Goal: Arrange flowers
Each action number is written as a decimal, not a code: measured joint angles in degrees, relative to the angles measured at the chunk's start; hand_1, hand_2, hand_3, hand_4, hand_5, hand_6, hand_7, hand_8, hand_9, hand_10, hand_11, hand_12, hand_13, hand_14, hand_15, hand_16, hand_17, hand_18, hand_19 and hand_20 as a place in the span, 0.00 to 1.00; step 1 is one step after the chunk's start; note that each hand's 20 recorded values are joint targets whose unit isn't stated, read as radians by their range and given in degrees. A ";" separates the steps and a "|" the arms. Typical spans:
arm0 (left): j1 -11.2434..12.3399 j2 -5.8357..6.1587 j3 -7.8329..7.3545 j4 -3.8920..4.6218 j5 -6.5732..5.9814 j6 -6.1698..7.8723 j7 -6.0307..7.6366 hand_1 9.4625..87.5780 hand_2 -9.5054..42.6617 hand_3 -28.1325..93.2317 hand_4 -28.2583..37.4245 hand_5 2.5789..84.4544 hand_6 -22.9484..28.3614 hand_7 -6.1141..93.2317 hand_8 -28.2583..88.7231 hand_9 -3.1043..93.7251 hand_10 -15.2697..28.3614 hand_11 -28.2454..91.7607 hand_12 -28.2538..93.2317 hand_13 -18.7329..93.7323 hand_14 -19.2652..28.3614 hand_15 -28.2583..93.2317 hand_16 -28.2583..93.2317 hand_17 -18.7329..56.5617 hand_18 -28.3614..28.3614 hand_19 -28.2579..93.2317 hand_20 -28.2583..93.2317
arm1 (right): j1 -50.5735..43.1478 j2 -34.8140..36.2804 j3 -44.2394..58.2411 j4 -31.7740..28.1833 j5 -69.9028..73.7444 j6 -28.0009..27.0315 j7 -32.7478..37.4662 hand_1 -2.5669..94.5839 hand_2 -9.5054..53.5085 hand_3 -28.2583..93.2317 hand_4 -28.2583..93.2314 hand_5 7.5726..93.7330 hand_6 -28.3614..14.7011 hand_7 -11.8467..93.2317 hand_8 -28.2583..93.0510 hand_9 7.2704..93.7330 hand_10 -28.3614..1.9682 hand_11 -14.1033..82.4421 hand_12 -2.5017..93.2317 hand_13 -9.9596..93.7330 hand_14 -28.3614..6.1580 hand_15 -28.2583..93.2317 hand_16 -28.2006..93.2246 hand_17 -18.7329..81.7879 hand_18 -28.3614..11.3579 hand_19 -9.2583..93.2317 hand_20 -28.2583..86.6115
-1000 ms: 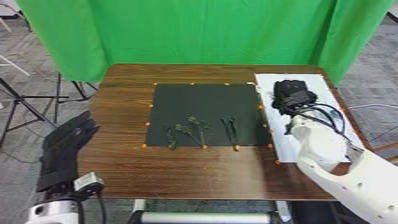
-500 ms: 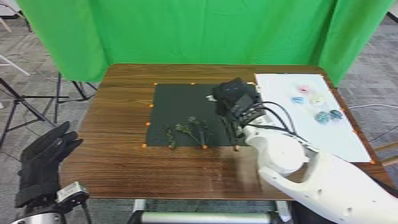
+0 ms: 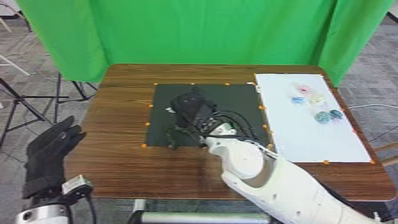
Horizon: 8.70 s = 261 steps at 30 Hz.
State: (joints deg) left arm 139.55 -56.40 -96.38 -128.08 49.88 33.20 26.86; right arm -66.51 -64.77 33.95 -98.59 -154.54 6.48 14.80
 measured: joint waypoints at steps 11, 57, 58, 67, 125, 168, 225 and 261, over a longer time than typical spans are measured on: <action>-2.13 -0.34 0.73 0.81 0.22 -1.22 -0.34 0.20 0.28 0.91 0.11 0.48 0.67 0.21 0.15 0.39 0.81 0.56 0.29 0.38 0.97 0.78 0.09 0.13 0.88 0.72 0.26 | -4.19 -6.12 -0.94 3.54 -3.89 0.34 0.54 0.52 0.09 0.85 0.00 0.83 0.70 0.33 0.23 0.85 0.61 0.40 0.30 0.81 0.63 0.81 0.39 0.53 0.24 0.96 0.18; -5.68 0.35 3.06 2.05 0.37 -2.46 -0.89 0.22 0.27 0.91 0.13 0.48 0.67 0.22 0.15 0.39 0.81 0.56 0.29 0.38 0.97 0.78 0.09 0.13 0.88 0.73 0.26 | -0.37 -9.76 -5.58 6.24 -2.78 -9.15 7.46 0.40 0.00 0.90 0.01 0.70 0.58 0.33 0.12 0.69 0.42 0.49 0.22 0.72 0.52 0.85 0.38 0.48 0.19 0.93 0.23; -5.70 0.46 3.11 2.05 0.37 -2.46 -0.89 0.22 0.27 0.91 0.13 0.48 0.67 0.22 0.15 0.39 0.81 0.56 0.29 0.38 0.97 0.78 0.09 0.13 0.88 0.73 0.26 | 0.02 -9.66 -6.32 6.25 -2.44 -9.11 8.05 0.40 0.00 0.90 0.01 0.70 0.58 0.33 0.12 0.69 0.42 0.49 0.22 0.72 0.52 0.85 0.38 0.48 0.19 0.93 0.23; -6.23 0.73 3.50 2.17 0.42 -2.50 -1.01 0.22 0.26 0.91 0.14 0.48 0.67 0.22 0.15 0.39 0.81 0.56 0.29 0.38 0.97 0.78 0.09 0.13 0.88 0.73 0.26 | 2.68 -9.36 -9.40 6.87 -0.56 -8.11 11.56 0.39 0.00 0.89 0.00 0.70 0.55 0.33 0.13 0.69 0.40 0.51 0.22 0.72 0.50 0.86 0.38 0.48 0.17 0.94 0.23; -8.13 3.81 5.91 2.65 -1.24 -1.85 -0.91 0.23 0.23 0.91 0.16 0.48 0.67 0.22 0.15 0.39 0.81 0.57 0.29 0.39 0.97 0.78 0.09 0.13 0.87 0.73 0.26 | 4.50 -10.45 -13.60 8.27 -0.03 1.57 14.67 0.52 0.00 0.89 0.00 0.66 0.53 0.52 0.29 0.66 0.40 0.50 0.26 0.69 0.55 0.86 0.43 0.47 0.10 0.92 0.26; 1.20 4.81 2.61 -0.99 -1.90 2.33 3.84 0.22 0.25 0.90 0.14 0.47 0.67 0.22 0.15 0.38 0.81 0.55 0.29 0.37 0.96 0.77 0.09 0.12 0.87 0.72 0.26 | -0.09 14.09 18.45 -9.65 28.35 -24.64 12.41 0.35 0.12 0.92 0.04 0.54 0.44 0.29 0.15 0.54 0.26 0.40 0.20 0.66 0.44 0.87 0.35 0.46 0.13 0.94 0.26; -0.05 3.67 4.10 -1.10 -1.01 2.12 3.34 0.23 0.25 0.90 0.14 0.48 0.67 0.22 0.15 0.38 0.81 0.56 0.29 0.38 0.97 0.78 0.09 0.12 0.88 0.72 0.26 | -5.85 26.16 28.04 2.62 40.26 -24.21 38.97 0.35 0.12 0.90 0.05 0.53 0.40 0.25 0.16 0.53 0.16 0.36 0.19 0.69 0.41 0.89 0.35 0.55 0.11 1.00 0.24; -0.98 2.93 4.20 -1.03 -0.01 1.28 1.94 0.23 0.25 0.91 0.14 0.48 0.67 0.22 0.15 0.38 0.81 0.56 0.29 0.38 0.97 0.77 0.09 0.12 0.88 0.73 0.26 | -6.29 25.51 21.15 3.54 37.53 -13.46 39.65 0.61 0.02 0.86 0.00 0.76 0.58 0.44 0.27 0.91 0.66 0.34 0.40 0.85 0.67 0.84 0.39 0.66 0.21 1.00 0.36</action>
State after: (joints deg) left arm 138.58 -53.47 -92.19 -129.11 49.87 34.49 28.80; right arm -72.79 -39.26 55.10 -95.04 -117.01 -6.98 54.45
